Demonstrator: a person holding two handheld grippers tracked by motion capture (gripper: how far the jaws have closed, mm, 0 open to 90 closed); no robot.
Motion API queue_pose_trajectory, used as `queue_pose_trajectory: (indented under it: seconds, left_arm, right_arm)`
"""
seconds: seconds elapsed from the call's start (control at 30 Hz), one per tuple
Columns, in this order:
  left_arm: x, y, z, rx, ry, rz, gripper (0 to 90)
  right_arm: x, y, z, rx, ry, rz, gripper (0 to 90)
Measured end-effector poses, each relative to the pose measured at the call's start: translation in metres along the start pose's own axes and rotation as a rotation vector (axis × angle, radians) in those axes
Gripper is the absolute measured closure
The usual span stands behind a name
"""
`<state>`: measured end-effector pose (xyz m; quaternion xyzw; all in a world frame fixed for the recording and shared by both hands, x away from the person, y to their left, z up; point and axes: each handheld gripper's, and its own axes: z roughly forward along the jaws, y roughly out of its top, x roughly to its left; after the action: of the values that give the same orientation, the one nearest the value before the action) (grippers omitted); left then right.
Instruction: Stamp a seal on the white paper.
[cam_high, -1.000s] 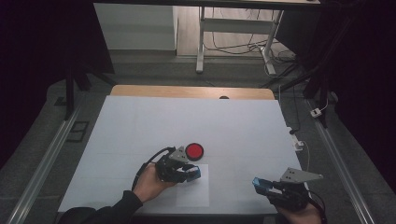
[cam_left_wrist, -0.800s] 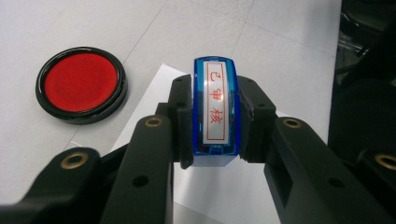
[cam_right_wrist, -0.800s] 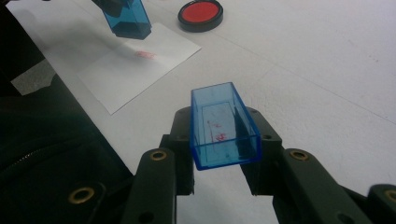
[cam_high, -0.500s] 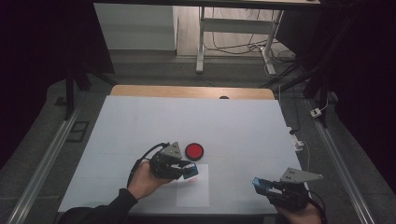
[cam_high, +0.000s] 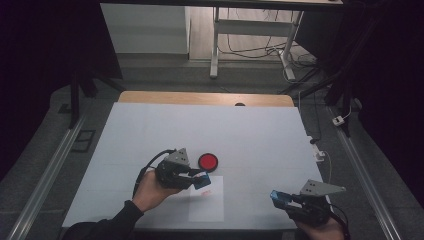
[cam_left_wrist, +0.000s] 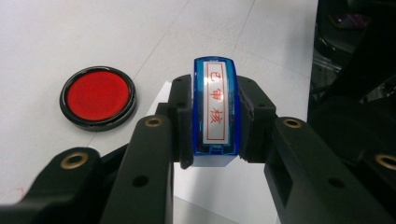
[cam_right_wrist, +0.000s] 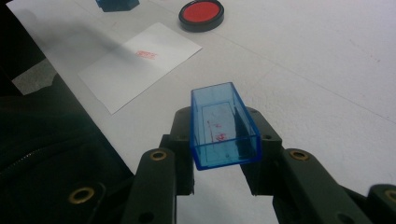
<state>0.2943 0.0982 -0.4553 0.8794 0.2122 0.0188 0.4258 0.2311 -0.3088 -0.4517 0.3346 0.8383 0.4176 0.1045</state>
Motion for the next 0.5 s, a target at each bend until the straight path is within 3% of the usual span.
queue_pose_trajectory:
  seconds: [0.5]
  left_arm:
    - [0.001,0.001,-0.016,-0.067,-0.017,-0.003,70.1]
  right_arm:
    - [0.000,0.000,0.000,-0.002,0.003,-0.002,68.9]
